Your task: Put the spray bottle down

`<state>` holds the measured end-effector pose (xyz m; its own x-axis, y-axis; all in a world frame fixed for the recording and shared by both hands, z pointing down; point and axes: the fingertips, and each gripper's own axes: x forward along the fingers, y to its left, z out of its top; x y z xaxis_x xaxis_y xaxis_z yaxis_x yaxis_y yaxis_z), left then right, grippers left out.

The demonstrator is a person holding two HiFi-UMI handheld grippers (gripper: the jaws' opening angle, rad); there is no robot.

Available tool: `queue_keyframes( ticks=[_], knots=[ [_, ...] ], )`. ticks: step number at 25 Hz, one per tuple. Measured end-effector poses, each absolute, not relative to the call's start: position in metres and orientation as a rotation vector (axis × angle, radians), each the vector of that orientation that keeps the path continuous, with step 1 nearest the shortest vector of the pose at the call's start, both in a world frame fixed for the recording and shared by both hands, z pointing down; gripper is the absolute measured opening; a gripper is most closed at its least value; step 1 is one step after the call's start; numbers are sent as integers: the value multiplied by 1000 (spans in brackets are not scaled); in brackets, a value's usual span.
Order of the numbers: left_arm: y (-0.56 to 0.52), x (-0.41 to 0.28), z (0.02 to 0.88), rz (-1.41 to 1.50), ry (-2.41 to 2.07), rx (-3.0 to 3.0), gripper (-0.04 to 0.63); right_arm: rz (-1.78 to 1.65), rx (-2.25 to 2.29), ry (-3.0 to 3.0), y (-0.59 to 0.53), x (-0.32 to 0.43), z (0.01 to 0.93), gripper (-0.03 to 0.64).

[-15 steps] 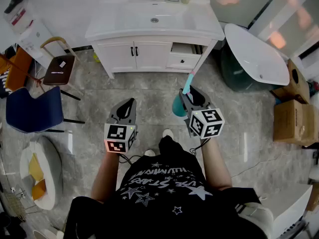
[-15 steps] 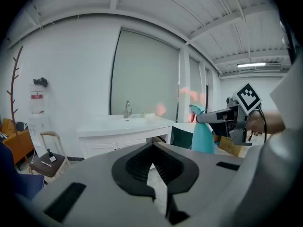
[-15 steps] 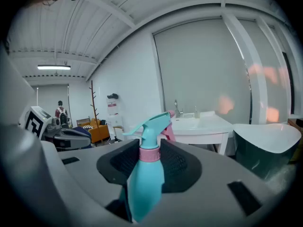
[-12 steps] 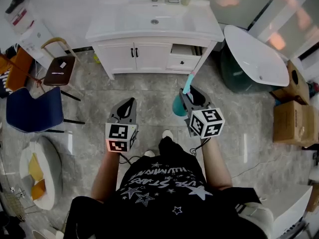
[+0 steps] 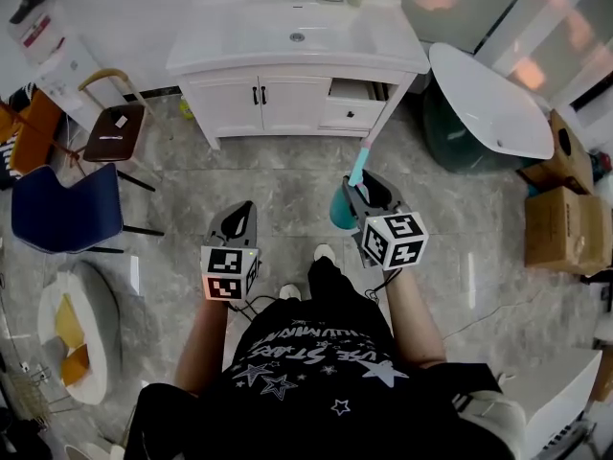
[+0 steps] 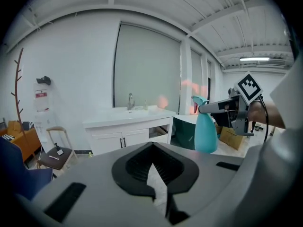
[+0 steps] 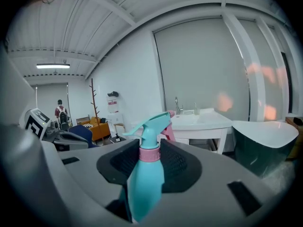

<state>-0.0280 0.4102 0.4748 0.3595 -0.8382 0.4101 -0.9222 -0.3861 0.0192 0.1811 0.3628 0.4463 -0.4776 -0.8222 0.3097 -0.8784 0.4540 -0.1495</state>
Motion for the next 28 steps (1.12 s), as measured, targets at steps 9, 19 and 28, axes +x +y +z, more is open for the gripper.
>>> queue_keyframes(
  ticks=[9,19,28],
  knots=[
    [393,-37,471,486,-1588,2393,15,400,1490,-2515,348,173,448,147],
    [311,-63,483,488,-1664,2318,15,437,1466,-2573,229,157,461,149],
    [175,-60,467,443,-1715,2273,15,440,1382,-2619,72,148,457,149]
  ],
)
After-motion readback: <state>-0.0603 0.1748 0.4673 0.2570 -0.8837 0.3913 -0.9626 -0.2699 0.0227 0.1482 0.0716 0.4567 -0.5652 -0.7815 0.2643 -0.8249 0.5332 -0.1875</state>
